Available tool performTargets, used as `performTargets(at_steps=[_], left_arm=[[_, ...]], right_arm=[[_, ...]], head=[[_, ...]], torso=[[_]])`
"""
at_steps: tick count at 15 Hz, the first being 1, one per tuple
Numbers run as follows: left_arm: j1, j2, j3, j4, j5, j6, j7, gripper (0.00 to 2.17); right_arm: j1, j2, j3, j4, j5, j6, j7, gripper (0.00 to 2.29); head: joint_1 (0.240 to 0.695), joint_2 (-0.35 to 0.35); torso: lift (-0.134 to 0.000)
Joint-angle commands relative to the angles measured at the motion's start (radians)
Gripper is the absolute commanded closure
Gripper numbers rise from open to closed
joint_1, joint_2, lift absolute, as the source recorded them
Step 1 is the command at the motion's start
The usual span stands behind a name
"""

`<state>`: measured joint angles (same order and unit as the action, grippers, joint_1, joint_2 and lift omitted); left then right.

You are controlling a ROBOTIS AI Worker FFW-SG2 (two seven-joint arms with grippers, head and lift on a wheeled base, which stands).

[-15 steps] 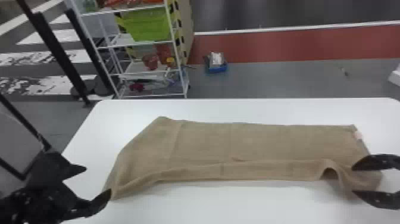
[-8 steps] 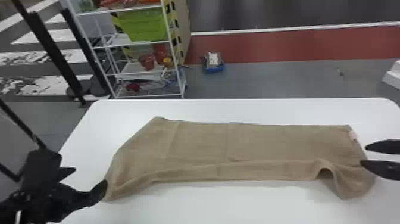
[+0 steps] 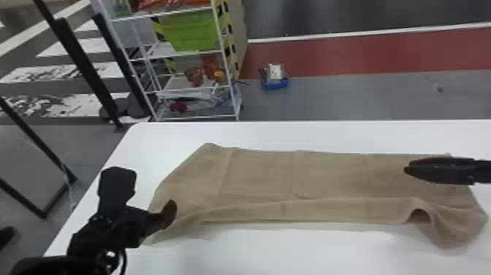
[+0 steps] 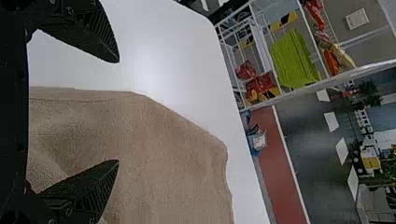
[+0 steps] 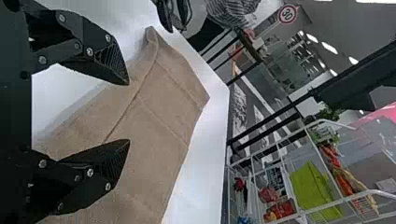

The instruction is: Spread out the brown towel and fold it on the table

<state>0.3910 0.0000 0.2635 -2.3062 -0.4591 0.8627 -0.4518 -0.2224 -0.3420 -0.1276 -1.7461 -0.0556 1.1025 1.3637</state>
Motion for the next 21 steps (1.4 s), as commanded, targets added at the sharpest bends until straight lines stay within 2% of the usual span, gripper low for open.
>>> performTargets(at_steps=[1, 2, 3, 4, 5, 6, 8, 9, 10, 13, 14, 15, 17, 19, 21], left_arm=[[-0.049, -0.003, -0.012, 0.002, 0.054, 0.112, -0.001, 0.14], [-0.054, -0.003, -0.015, 0.002, 0.066, 0.115, -0.001, 0.14], [-0.054, -0.003, -0.02, 0.002, 0.068, 0.115, -0.002, 0.14], [-0.054, -0.003, -0.02, 0.002, 0.068, 0.115, -0.007, 0.14], [-0.049, -0.003, -0.02, 0.002, 0.069, 0.115, -0.01, 0.14], [-0.046, -0.003, -0.018, 0.002, 0.071, 0.115, -0.011, 0.14], [-0.034, -0.003, -0.009, -0.001, 0.076, 0.112, -0.015, 0.14], [-0.027, -0.003, -0.001, -0.004, 0.079, 0.112, -0.018, 0.14], [-0.024, -0.003, 0.011, -0.006, 0.08, 0.112, -0.018, 0.14], [-0.015, -0.003, 0.039, -0.01, 0.103, 0.109, -0.021, 0.14], [-0.015, -0.003, 0.043, -0.009, 0.109, 0.106, -0.021, 0.14], [-0.015, -0.003, 0.049, -0.009, 0.119, 0.1, -0.021, 0.14], [-0.015, -0.003, 0.056, -0.004, 0.128, 0.097, -0.021, 0.14], [-0.015, -0.003, 0.065, 0.001, 0.132, 0.094, -0.021, 0.14], [-0.017, -0.003, 0.069, 0.007, 0.134, 0.091, -0.021, 0.14]], right_arm=[[-0.08, 0.023, 0.134, -0.039, 0.163, 0.121, 0.003, 0.58], [-0.11, 0.031, 0.191, -0.044, 0.238, 0.173, 0.003, 0.58], [-0.144, 0.031, 0.286, -0.044, 0.321, 0.228, 0.003, 0.58], [-0.172, 0.043, 0.355, -0.038, 0.388, 0.235, 0.003, 0.58], [-0.187, 0.071, 0.384, -0.01, 0.434, 0.235, 0.003, 0.58], [-0.204, 0.094, 0.424, 0.022, 0.47, 0.235, 0.003, 0.58], [-0.226, 0.12, 0.465, 0.046, 0.485, 0.225, 0.003, 0.58], [-0.233, 0.12, 0.487, 0.05, 0.496, 0.207, 0.003, 0.58], [-0.241, 0.121, 0.528, 0.05, 0.554, 0.155, 0.003, 0.58], [-0.218, 0.106, 0.588, 0.005, 0.66, -0.048, 0.003, 0.58], [-0.199, 0.092, 0.608, -0.013, 0.675, -0.112, 0.003, 0.58], [-0.184, 0.063, 0.632, -0.032, 0.677, -0.128, 0.003, 0.58], [-0.133, 0.046, 0.649, -0.061, 0.695, -0.207, 0.003, 0.58], [-0.101, 0.015, 0.669, -0.09, 0.706, -0.241, 0.003, 0.58], [-0.086, 0.012, 0.677, -0.09, 0.708, -0.263, 0.003, 0.58]], head=[[0.695, 0.221], [0.695, 0.226], [0.695, 0.232], [0.695, 0.236], [0.695, 0.248], [0.695, 0.254], [0.695, 0.271], [0.695, 0.294], [0.695, 0.304], [0.695, 0.331], [0.695, 0.337], [0.695, 0.35], [0.695, 0.35], [0.695, 0.35], [0.695, 0.35]], torso=[[-0.124], [-0.124], [-0.124], [-0.124], [-0.124], [-0.124], [-0.124], [-0.124], [-0.124], [-0.124], [-0.124], [-0.124], [-0.124], [-0.124], [-0.124]])
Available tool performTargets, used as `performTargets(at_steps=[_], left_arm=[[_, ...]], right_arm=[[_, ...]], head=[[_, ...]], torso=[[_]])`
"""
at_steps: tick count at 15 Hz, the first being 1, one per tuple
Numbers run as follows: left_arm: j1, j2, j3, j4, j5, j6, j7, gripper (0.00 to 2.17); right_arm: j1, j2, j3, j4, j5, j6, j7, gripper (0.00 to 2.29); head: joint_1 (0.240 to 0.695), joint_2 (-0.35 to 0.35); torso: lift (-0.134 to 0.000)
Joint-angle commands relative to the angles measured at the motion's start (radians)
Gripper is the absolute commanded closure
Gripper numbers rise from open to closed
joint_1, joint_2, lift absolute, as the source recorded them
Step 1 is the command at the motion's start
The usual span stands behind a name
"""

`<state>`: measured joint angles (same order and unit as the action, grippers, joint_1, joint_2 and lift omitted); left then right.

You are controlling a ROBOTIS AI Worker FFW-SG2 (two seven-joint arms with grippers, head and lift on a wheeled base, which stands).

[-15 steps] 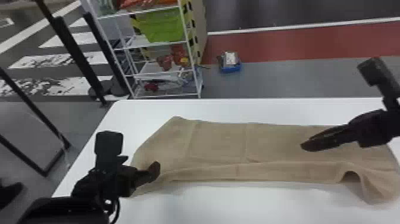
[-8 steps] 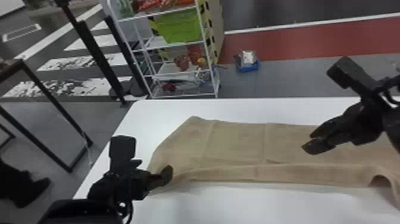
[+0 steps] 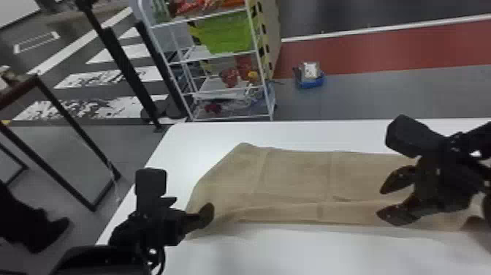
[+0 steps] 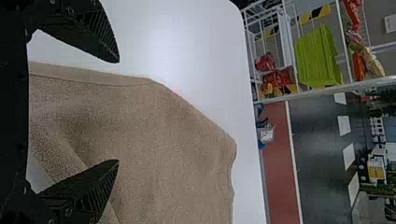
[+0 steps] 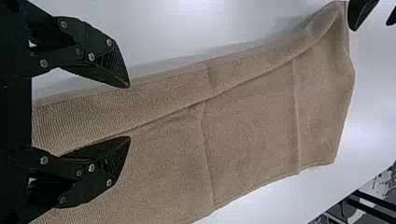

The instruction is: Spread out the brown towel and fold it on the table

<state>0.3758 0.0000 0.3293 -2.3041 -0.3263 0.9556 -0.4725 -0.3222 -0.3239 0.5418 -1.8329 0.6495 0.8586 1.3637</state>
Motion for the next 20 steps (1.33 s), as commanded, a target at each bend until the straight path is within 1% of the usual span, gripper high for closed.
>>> performTargets(at_steps=[1, 3, 6, 9, 10, 15, 20], left_arm=[[-0.002, -0.003, 0.004, 0.008, 0.001, -0.002, 0.0, 0.14], [-0.002, -0.003, 0.005, 0.009, 0.001, -0.005, 0.0, 0.14], [0.0, -0.003, 0.019, 0.019, 0.018, -0.008, 0.0, 0.14], [0.0, -0.003, 0.025, 0.023, 0.021, -0.008, 0.0, 0.14], [0.0, -0.003, 0.025, 0.025, 0.021, -0.011, 0.0, 0.14], [0.0, -0.003, 0.025, 0.034, 0.023, -0.017, 0.0, 0.14], [0.0, -0.003, 0.025, 0.034, 0.023, -0.017, 0.0, 0.14]], right_arm=[[0.014, -0.018, 0.029, -0.003, 0.004, -0.025, 0.003, 0.58], [0.014, -0.026, 0.063, 0.004, 0.015, -0.043, 0.003, 0.58], [0.012, -0.021, 0.095, 0.03, 0.047, -0.074, 0.003, 0.58], [0.006, -0.006, 0.093, 0.06, 0.052, -0.092, 0.003, 0.61], [0.005, 0.0, 0.089, 0.067, 0.058, -0.101, 0.003, 0.79], [0.005, 0.009, 0.075, 0.078, 0.061, -0.108, 0.003, 0.79], [0.005, 0.014, 0.084, 0.096, 0.064, -0.135, 0.003, 0.79]], head=[[0.695, 0.35], [0.695, 0.35], [0.695, 0.35], [0.695, 0.35], [0.695, 0.35], [0.695, 0.35], [0.695, 0.35]], torso=[[-0.124], [-0.124], [-0.124], [-0.124], [-0.124], [-0.124], [-0.124]])
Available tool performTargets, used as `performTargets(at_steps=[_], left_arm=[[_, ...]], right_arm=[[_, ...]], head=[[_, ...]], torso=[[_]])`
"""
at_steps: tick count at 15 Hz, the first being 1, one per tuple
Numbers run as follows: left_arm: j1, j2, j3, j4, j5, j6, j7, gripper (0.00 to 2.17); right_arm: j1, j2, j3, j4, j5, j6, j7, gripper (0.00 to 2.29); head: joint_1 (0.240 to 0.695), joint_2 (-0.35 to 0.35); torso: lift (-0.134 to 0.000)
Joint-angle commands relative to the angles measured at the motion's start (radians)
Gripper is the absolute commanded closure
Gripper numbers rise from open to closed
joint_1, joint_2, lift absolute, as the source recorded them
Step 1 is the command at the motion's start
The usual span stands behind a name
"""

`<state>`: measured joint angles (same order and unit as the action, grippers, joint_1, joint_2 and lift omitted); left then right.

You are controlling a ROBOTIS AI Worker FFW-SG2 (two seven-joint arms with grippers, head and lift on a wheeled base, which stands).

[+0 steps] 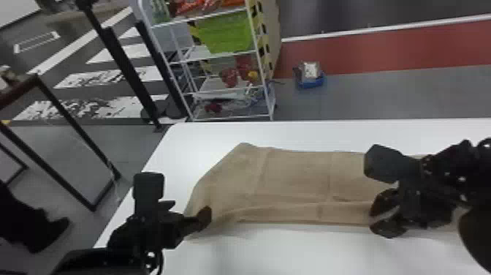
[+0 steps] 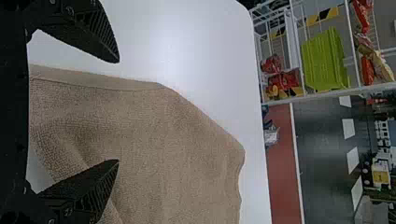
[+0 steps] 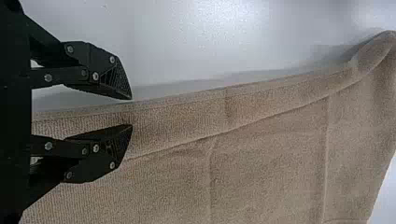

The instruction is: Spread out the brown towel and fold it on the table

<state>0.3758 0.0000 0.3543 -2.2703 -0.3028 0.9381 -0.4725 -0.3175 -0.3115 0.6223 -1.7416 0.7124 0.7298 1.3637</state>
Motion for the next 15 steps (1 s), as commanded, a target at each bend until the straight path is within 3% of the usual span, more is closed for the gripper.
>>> performTargets(at_steps=[1, 2, 9, 12, 15], left_arm=[[0.0, -0.003, 0.0, 0.0, 0.001, 0.0, 0.0, 0.14], [0.0, -0.003, 0.0, 0.0, -0.001, 0.0, 0.0, 0.14], [0.002, -0.003, -0.002, 0.002, -0.001, 0.0, 0.0, 0.14], [0.002, -0.003, 0.0, 0.0, -0.002, 0.0, 0.0, 0.14], [0.002, -0.003, -0.002, 0.002, -0.002, 0.0, 0.0, 0.14]], right_arm=[[0.0, 0.003, -0.001, 0.005, -0.002, -0.006, 0.003, 0.95], [0.0, 0.006, -0.004, 0.005, -0.005, -0.006, 0.003, 1.03], [-0.002, 0.003, -0.041, -0.009, -0.048, 0.009, 0.003, 1.03], [0.025, -0.051, -0.047, -0.101, -0.077, 0.033, 0.003, 1.03], [0.092, -0.141, -0.036, -0.228, -0.116, 0.089, 0.003, 1.03]], head=[[0.695, 0.35], [0.695, 0.35], [0.695, 0.35], [0.695, 0.35], [0.695, 0.35]], torso=[[-0.124], [-0.124], [-0.124], [-0.124], [-0.124]])
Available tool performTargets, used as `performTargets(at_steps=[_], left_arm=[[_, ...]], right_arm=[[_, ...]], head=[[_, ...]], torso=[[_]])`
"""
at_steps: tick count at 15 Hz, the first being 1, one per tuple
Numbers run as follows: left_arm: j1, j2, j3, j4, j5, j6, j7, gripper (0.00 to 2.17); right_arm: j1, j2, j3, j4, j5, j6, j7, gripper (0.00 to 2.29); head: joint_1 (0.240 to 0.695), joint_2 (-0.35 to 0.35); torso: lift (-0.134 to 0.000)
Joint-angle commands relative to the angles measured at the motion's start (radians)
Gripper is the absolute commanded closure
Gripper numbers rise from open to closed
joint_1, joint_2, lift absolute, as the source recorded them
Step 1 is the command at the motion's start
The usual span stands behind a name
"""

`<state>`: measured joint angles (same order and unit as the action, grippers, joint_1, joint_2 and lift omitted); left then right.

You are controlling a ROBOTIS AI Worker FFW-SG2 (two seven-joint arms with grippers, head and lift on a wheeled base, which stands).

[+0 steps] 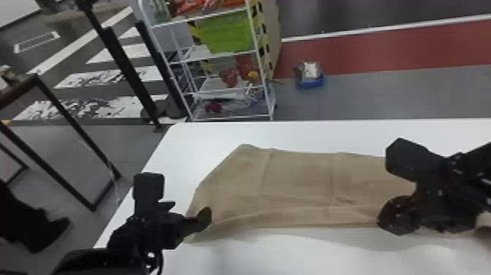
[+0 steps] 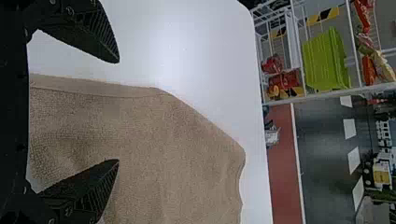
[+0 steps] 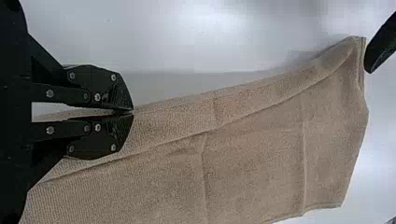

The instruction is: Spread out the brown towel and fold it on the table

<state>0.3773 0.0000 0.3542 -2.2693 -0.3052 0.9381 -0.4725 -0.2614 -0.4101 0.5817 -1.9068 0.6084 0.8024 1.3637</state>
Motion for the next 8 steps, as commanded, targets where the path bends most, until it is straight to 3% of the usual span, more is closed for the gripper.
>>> performTargets(at_steps=[1, 4, 8], left_arm=[[-0.002, -0.003, -0.003, 0.001, 0.0, 0.0, 0.0, 0.14], [-0.006, -0.003, -0.012, 0.002, -0.002, 0.0, 0.002, 0.14], [-0.008, -0.003, -0.024, 0.001, -0.011, 0.003, 0.0, 0.14]], right_arm=[[0.063, -0.075, 0.007, -0.106, -0.012, 0.022, 0.003, 1.03], [0.108, -0.118, 0.01, -0.161, -0.012, 0.044, 0.003, 1.03], [0.12, -0.111, -0.005, -0.161, -0.006, 0.05, 0.003, 1.03]], head=[[0.695, 0.35], [0.695, 0.35], [0.695, 0.35]], torso=[[-0.124], [-0.124], [-0.124]])
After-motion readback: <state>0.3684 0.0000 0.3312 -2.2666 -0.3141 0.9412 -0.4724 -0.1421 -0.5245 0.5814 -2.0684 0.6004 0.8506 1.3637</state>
